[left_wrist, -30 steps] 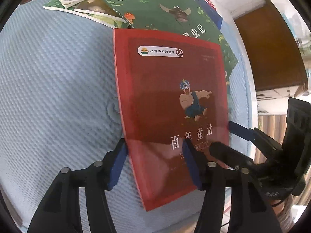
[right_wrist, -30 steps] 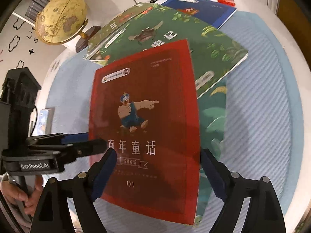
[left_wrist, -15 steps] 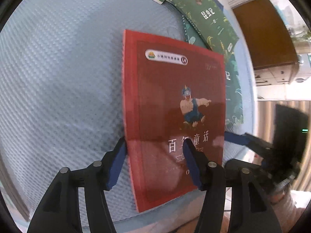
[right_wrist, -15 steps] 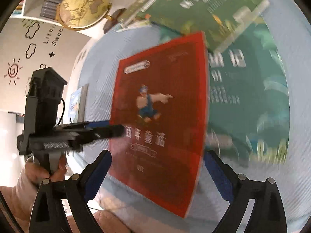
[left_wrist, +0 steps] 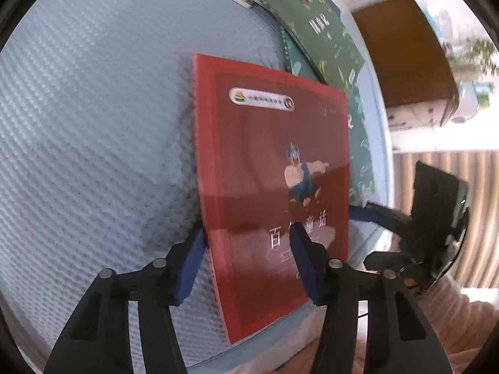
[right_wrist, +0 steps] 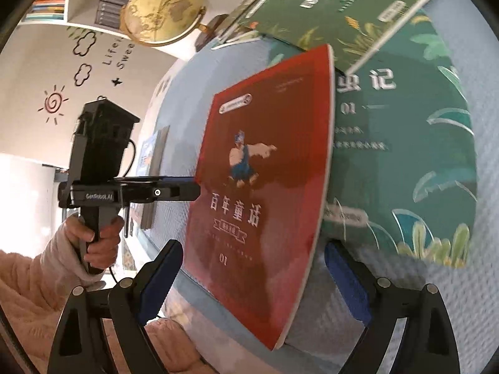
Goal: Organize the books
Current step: 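Lift the red book off the pile and turn it upright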
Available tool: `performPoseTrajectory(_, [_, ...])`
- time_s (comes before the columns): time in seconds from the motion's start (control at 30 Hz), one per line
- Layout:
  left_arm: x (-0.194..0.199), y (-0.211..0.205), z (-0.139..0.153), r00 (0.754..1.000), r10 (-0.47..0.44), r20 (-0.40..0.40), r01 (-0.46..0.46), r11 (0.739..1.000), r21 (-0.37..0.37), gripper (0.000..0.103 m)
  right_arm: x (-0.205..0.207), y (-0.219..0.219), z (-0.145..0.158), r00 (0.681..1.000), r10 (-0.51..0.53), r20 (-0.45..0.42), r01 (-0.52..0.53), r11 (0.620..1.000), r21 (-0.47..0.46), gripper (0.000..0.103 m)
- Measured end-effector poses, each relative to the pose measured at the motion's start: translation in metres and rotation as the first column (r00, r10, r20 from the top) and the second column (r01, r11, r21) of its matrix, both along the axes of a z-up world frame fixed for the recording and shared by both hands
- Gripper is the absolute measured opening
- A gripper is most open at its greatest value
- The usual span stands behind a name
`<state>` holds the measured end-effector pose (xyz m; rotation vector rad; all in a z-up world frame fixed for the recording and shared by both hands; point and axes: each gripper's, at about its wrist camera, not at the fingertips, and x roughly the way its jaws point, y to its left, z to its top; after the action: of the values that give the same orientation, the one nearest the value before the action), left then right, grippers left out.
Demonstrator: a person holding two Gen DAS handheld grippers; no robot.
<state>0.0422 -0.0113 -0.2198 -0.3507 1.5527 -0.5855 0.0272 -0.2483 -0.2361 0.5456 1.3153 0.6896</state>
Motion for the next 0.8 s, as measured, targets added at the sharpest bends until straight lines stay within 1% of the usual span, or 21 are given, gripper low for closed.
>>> performPoseTrajectory(0.07, [0.001,0.007,-0.003,1.000,0.025,-0.012,-0.025,0.999,-0.043,0.050,0.002,-0.003,-0.001,1.000,-0.003,-0.008,0.004,0.999,0.033,0.093])
performPoseTrajectory(0.17, [0.002,0.015,-0.004,1.000,0.019,-0.007,-0.020,0.997,-0.079,0.050,-0.001,-0.011,-0.004,1.000,-0.025,-0.018,0.026,0.996,0.085,0.093])
performPoseTrajectory(0.23, [0.006,0.016,-0.006,1.000,0.022,-0.019,-0.024,0.995,-0.101,0.050,-0.001,-0.016,-0.006,0.999,-0.035,-0.024,0.038,0.992,0.117,0.092])
performPoseTrajectory(0.27, [0.009,0.018,-0.008,0.999,0.023,-0.030,-0.026,0.994,-0.109,0.048,-0.002,-0.017,-0.007,0.999,-0.036,-0.022,0.038,0.991,0.125,0.090])
performPoseTrajectory(0.3, [0.011,0.020,-0.009,0.999,0.023,-0.036,-0.027,0.994,-0.104,0.039,-0.003,-0.018,-0.007,0.999,-0.035,-0.018,0.037,0.991,0.131,0.089])
performPoseTrajectory(0.33, [0.011,0.029,-0.010,0.999,0.025,-0.042,-0.029,0.995,-0.093,0.033,-0.004,-0.020,-0.007,0.999,-0.036,-0.014,0.037,0.990,0.133,0.082])
performPoseTrajectory(0.37, [0.014,0.033,-0.012,0.998,0.029,-0.054,-0.033,0.997,-0.076,0.023,-0.005,-0.021,-0.007,0.999,-0.040,-0.007,0.041,0.992,0.119,0.074])
performPoseTrajectory(0.4, [0.015,0.036,-0.015,0.997,0.034,-0.064,-0.038,0.997,-0.066,0.020,-0.005,-0.022,-0.008,0.999,-0.054,-0.001,0.054,0.992,0.110,0.070])
performPoseTrajectory(0.47, [0.013,0.044,-0.014,0.997,0.031,-0.076,-0.037,0.996,-0.085,0.020,-0.005,-0.028,-0.011,0.997,-0.077,-0.011,0.078,0.989,0.126,0.056])
performPoseTrajectory(0.5, [0.012,0.045,-0.014,0.997,0.027,-0.074,-0.034,0.996,-0.086,0.020,-0.006,-0.032,-0.012,0.996,-0.087,-0.020,0.089,0.988,0.128,0.051])
performPoseTrajectory(0.53, [0.011,0.045,-0.014,0.997,0.027,-0.071,-0.033,0.996,-0.082,0.020,-0.006,-0.034,-0.014,0.995,-0.094,-0.024,0.096,0.988,0.119,0.041])
performPoseTrajectory(0.57, [0.011,0.042,-0.013,0.997,0.027,-0.067,-0.032,0.996,-0.077,0.020,-0.007,-0.036,-0.015,0.995,-0.096,-0.024,0.098,0.990,0.106,0.034])
performPoseTrajectory(0.6, [0.011,0.041,-0.012,0.998,0.026,-0.063,-0.031,0.997,-0.076,0.020,-0.008,-0.039,-0.017,0.994,-0.102,-0.028,0.104,0.988,0.110,0.030])
performPoseTrajectory(0.63, [0.012,0.037,-0.013,0.998,0.030,-0.064,-0.035,0.996,-0.079,0.020,-0.008,-0.043,-0.020,0.993,-0.112,-0.041,0.117,0.986,0.121,0.022])
performPoseTrajectory(0.67, [0.013,0.039,-0.015,0.997,0.041,-0.072,-0.048,0.994,-0.099,0.019,-0.009,-0.047,-0.023,0.991,-0.122,-0.052,0.128,0.983,0.131,0.014])
performPoseTrajectory(0.73, [0.016,0.044,-0.021,0.992,0.066,-0.103,-0.081,0.985,-0.151,0.019,-0.010,-0.054,-0.030,0.987,-0.138,-0.077,0.149,0.975,0.162,0.011])
performPoseTrajectory(0.77, [0.018,0.047,-0.027,0.988,0.086,-0.131,-0.110,0.975,-0.191,0.019,-0.009,-0.056,-0.031,0.987,-0.140,-0.080,0.152,0.973,0.172,0.010])
performPoseTrajectory(0.8, [0.018,0.049,-0.031,0.985,0.092,-0.144,-0.122,0.969,-0.215,0.019,-0.010,-0.055,-0.030,0.988,-0.137,-0.077,0.149,0.974,0.169,0.010])
